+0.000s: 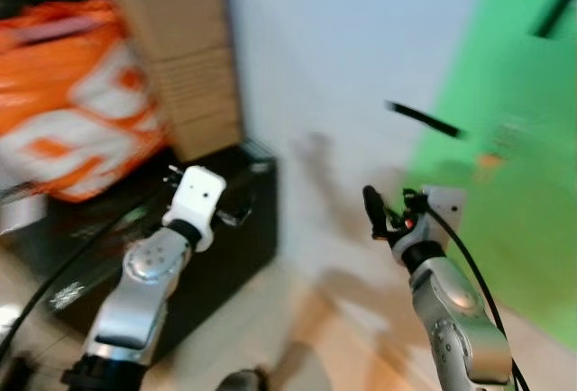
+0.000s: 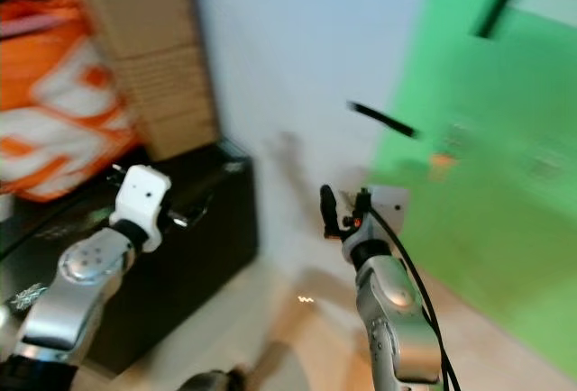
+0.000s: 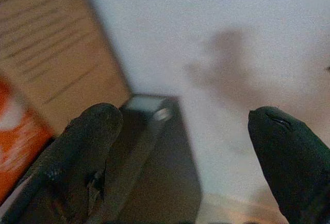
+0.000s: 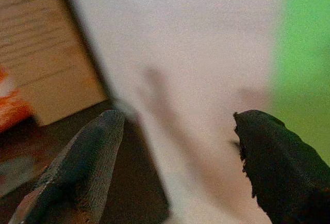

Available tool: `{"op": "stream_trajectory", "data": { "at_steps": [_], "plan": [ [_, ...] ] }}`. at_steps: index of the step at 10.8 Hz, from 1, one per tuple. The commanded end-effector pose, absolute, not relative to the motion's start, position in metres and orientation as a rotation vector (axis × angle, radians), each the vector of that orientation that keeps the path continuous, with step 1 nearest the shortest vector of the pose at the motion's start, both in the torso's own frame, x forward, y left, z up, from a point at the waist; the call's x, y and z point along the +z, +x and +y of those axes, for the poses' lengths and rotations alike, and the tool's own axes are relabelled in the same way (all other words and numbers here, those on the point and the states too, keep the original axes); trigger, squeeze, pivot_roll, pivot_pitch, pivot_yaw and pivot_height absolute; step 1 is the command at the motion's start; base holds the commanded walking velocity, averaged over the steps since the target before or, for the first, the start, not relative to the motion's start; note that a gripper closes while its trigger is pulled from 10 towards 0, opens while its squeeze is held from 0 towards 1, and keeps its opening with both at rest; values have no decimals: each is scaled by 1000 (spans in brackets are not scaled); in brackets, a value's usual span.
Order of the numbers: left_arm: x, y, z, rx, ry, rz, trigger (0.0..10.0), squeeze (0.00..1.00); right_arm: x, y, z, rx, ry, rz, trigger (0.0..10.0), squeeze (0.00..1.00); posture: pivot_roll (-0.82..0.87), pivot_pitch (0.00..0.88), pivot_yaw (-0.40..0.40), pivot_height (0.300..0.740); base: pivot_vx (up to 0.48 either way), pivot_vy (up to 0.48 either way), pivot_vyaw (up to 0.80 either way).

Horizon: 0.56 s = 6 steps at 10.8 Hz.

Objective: Hang keys on a hook

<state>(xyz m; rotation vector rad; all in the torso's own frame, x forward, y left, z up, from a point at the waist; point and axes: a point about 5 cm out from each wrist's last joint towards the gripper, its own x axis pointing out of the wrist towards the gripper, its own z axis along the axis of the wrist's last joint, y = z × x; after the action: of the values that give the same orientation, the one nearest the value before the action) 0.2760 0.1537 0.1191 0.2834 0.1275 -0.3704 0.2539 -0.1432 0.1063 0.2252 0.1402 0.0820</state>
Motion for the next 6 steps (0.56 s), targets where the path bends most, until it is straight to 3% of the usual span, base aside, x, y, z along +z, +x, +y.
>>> {"op": "stream_trajectory", "data": {
  "at_steps": [1,6],
  "plan": [
    [121,276,155,-358,293,120,10000,0,104,254,-146,57,209,152,10000,1000,-64,0,41,740,0,0,800],
    [124,280,155,-354,290,94,10000,0,106,260,-141,83,215,159,10000,1000,-51,0,27,740,0,0,800]
  ]
}}
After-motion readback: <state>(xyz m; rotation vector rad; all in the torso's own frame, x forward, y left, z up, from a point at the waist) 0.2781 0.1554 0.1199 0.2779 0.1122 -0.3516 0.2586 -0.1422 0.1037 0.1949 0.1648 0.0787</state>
